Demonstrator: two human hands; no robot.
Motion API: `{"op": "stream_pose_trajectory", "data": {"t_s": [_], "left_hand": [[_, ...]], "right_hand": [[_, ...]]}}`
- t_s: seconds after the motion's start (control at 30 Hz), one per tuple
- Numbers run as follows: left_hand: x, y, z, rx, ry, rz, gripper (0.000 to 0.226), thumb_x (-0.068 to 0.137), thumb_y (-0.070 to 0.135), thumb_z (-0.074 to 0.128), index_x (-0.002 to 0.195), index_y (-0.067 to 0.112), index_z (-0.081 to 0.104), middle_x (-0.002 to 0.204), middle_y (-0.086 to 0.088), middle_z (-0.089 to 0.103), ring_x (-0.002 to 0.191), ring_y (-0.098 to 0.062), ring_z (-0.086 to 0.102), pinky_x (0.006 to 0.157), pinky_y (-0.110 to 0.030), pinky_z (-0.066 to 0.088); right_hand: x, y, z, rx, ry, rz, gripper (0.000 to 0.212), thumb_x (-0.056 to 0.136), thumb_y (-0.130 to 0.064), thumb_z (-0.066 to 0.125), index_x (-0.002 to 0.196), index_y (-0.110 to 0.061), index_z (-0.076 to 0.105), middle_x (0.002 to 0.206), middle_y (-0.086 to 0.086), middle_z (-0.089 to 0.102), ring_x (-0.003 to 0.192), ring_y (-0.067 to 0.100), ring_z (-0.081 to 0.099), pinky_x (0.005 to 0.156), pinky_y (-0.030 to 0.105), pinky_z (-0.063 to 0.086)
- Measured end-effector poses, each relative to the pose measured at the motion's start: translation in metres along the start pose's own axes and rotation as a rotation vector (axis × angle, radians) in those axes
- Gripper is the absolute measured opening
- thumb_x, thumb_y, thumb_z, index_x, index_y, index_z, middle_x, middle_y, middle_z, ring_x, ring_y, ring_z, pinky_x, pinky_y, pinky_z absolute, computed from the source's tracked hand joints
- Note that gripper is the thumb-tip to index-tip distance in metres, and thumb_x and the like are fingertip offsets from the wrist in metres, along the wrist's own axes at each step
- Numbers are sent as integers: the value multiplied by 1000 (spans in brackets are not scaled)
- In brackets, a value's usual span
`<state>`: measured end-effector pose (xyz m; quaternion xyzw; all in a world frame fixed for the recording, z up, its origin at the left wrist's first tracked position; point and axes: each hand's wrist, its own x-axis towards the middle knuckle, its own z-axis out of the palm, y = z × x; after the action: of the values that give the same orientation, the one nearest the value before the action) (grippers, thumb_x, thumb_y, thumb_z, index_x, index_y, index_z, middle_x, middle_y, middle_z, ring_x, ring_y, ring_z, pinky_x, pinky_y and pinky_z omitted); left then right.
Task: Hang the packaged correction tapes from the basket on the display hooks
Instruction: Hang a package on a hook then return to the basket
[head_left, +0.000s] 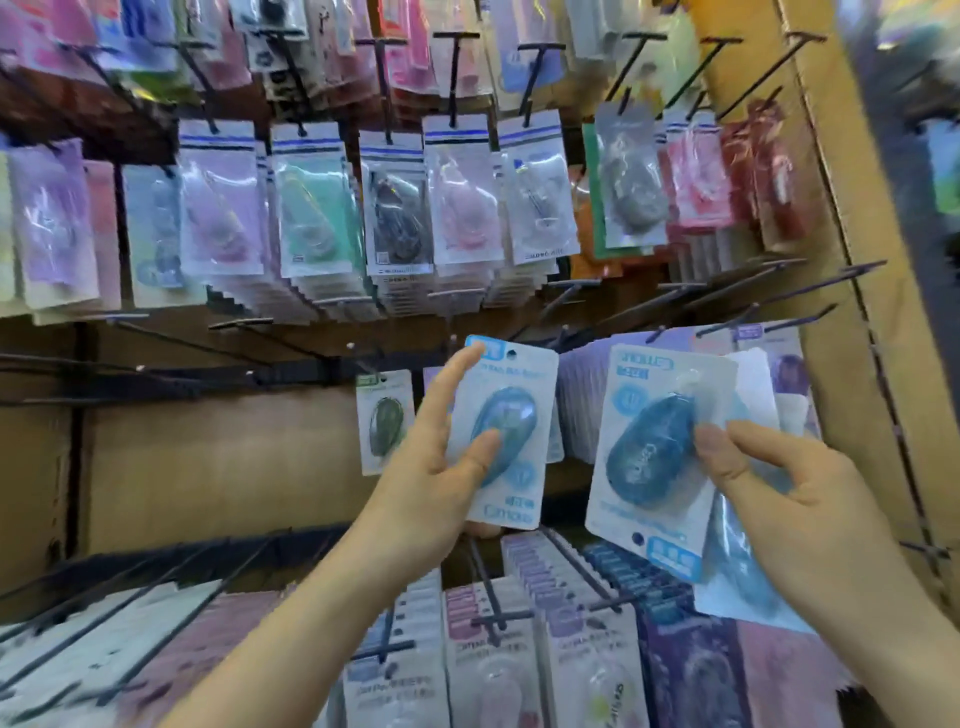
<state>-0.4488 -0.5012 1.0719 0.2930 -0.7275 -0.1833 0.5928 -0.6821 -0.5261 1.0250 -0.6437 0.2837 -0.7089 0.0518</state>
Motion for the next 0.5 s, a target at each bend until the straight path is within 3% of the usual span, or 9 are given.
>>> {"op": "stream_pose_trajectory", "data": {"t_s": [0.1,0.17,0.23,0.33,0.4,0.5], "left_hand": [[19,-4,22,26,-4,38,58,100,17,50,113,73,46,146,3,49,109,-15,67,70,-30,60],[31,-7,33,27,-3,54,55,100,17,50,120,68,45,150,12,44,119,-13,62,80,-30,59],[39,-9,41,42,9,63,52,100,15,49,124,61,44,149,17,44,118,-9,62,84,-30,58],[44,-13,48,74,51,39,48,100,19,50,127,58,40,145,16,49,120,-9,61,92,-33,56],[42,-15,49,148,74,57,50,99,23,52,133,56,36,141,18,53,125,-8,57,101,-36,51],[40,-12,49,168,102,60,54,98,20,55,142,45,35,119,28,64,112,-1,63,93,-25,55]], "right_hand": [[12,11,-13,50,9,32,38,81,-61,59,87,-26,75,84,-15,71,82,-17,55,70,-3,35],[16,16,-18,91,-1,34,29,87,-56,66,76,-31,75,79,-19,71,83,-12,55,68,0,37],[18,18,-21,155,-33,37,27,87,-57,56,82,-36,74,81,-20,72,83,-1,58,69,7,41],[19,19,-22,211,-74,57,31,87,-60,54,86,-37,74,86,-14,75,87,5,63,76,18,48],[20,15,-21,284,-114,76,27,84,-50,55,83,-32,75,82,-12,75,78,1,64,68,13,48],[20,13,-21,418,-176,133,31,81,-43,56,76,-21,77,79,-8,77,70,-4,67,61,8,48]]}}
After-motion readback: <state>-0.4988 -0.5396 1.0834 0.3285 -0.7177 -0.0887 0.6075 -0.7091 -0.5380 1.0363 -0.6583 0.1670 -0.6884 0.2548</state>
